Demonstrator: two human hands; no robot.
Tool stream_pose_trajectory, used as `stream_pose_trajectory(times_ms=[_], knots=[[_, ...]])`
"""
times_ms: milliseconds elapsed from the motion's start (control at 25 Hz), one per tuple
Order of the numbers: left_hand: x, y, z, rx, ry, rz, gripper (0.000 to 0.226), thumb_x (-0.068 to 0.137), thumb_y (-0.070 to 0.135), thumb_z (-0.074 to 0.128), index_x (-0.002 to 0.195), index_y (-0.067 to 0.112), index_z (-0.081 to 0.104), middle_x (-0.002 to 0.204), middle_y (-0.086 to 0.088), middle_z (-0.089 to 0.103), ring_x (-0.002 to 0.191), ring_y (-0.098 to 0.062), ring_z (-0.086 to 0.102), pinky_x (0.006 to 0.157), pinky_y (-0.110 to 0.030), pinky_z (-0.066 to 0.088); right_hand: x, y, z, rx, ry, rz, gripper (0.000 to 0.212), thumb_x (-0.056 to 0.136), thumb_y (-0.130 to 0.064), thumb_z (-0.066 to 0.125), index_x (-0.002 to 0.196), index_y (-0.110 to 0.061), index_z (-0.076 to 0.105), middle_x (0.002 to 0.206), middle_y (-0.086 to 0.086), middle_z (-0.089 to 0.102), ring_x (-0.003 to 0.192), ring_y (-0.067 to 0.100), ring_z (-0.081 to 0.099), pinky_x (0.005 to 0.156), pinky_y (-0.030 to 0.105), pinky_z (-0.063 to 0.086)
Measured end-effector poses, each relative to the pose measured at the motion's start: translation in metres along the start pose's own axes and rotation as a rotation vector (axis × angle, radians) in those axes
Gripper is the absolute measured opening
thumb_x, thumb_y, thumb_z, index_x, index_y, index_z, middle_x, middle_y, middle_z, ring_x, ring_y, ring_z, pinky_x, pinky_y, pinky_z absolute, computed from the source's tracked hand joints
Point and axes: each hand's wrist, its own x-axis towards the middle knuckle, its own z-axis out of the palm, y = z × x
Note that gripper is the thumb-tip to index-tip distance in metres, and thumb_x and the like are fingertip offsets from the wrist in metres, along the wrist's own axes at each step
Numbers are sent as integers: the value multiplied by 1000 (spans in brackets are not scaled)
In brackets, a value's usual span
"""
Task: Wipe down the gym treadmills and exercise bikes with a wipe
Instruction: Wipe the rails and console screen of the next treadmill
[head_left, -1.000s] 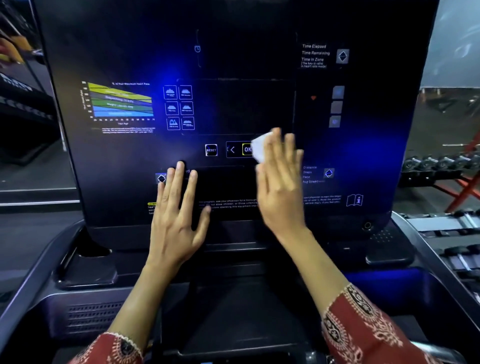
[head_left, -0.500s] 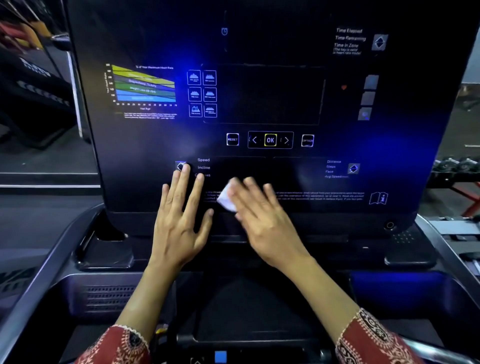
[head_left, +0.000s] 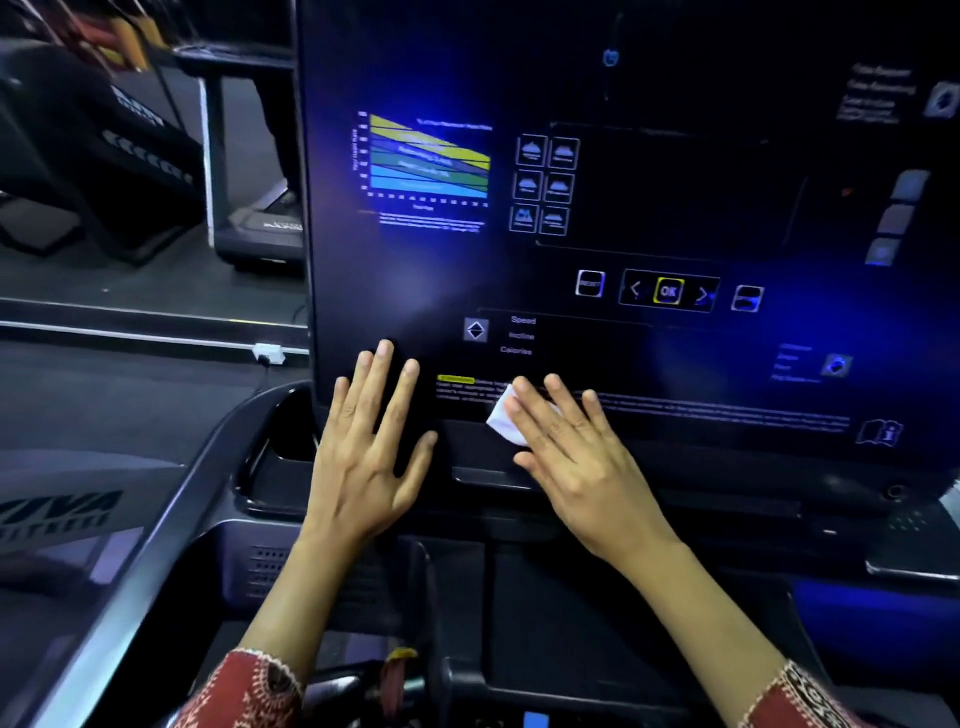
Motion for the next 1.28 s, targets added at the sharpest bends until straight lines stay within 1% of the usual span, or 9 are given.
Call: stream_pose_trajectory(times_ms=[360, 560, 680, 880, 1000, 1040, 1160, 1200, 1280], knots=[[-10, -66, -25, 67, 9, 20, 61, 92, 35, 47, 142, 3, 33, 149, -19, 33, 146, -19, 12, 119, -37, 12, 47, -55, 27, 5, -38, -143, 49, 98, -14, 43, 146, -10, 31, 152, 2, 30, 144, 20, 22, 120, 37, 12], [-15, -90, -30, 55, -4, 104, 61, 96, 37, 42, 145, 4, 27, 159, -3, 10, 146, -20, 15, 118, -37, 13, 81, -80, 40, 15, -46, -205, 49, 97, -12, 49, 145, -11, 38, 152, 1, 32, 143, 21, 25, 119, 38, 15], [-10, -96, -31, -5, 2, 115, 60, 98, 38, 39, 144, 1, 27, 155, -10, 20, 145, -22, 16, 118, -38, 14, 116, -80, 38, -32, -11, -274, 43, 98, -14, 43, 141, -10, 44, 149, 3, 41, 140, 22, 31, 118, 38, 13], [5, -88, -29, -75, 17, 112, 60, 95, 33, 43, 143, -1, 27, 149, -15, 29, 145, -21, 16, 118, -37, 15, 147, -66, 25, -26, 152, 59, 44, 99, -9, 44, 142, -4, 40, 149, 7, 37, 142, 23, 23, 120, 38, 5], [7, -87, -26, -116, 17, 117, 60, 96, 32, 43, 143, -1, 26, 150, -13, 27, 145, -21, 16, 118, -38, 15, 115, -65, 27, -107, 51, -156, 44, 101, -13, 42, 143, -7, 37, 149, 3, 33, 143, 21, 25, 119, 38, 8], [8, -87, -26, -120, 17, 115, 60, 96, 32, 43, 143, -1, 26, 150, -13, 27, 145, -21, 16, 118, -37, 15, 105, -56, 26, -114, 75, -102, 44, 101, -13, 40, 144, -7, 34, 150, 4, 32, 145, 20, 21, 120, 38, 7], [10, -81, -23, -145, 24, 87, 61, 96, 32, 44, 144, -2, 25, 152, -13, 26, 145, -22, 16, 119, -37, 14, 77, -49, 20, 22, 220, 399, 46, 103, -12, 35, 148, -5, 25, 155, 8, 22, 148, 20, 5, 120, 40, 1], [11, -79, -22, -162, 25, 75, 62, 96, 32, 44, 144, -1, 24, 152, -13, 24, 145, -23, 16, 119, -38, 14, 67, -58, 21, 18, 203, 392, 48, 104, -13, 33, 150, -7, 21, 158, 7, 16, 148, 21, 5, 120, 40, 2], [17, -76, -21, -189, 28, 64, 63, 96, 32, 45, 145, 1, 22, 153, -12, 21, 145, -23, 16, 118, -38, 15, 54, -75, 30, -69, 62, 100, 51, 103, -13, 33, 152, -11, 18, 160, 1, 13, 148, 20, 8, 120, 40, 5]])
